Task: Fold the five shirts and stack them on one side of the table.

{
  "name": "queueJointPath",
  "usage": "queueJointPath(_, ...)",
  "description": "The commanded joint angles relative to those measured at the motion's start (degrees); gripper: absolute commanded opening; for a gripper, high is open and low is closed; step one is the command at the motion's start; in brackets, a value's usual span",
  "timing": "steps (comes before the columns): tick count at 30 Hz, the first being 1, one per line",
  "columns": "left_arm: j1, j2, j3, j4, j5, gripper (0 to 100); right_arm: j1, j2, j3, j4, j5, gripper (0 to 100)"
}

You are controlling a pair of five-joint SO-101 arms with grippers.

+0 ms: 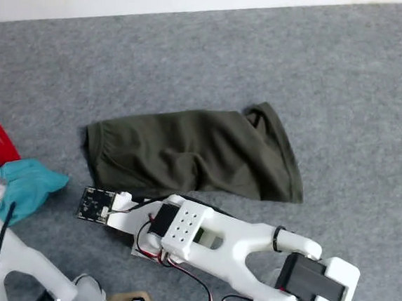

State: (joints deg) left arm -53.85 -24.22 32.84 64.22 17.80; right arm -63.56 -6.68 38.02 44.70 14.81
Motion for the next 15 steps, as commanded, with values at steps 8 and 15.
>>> queueJointPath(8,-5.67,-0.04,-2.51,-5.80,0.62,26,-3.47,0.13,-2.86,-0.57,-0.26,23.8)
queueJointPath(15,-5.32,-0.04,-2.07,-5.80,0.62,26,-0.48,0.22,-2.42,-3.65,-0.26,7.8)
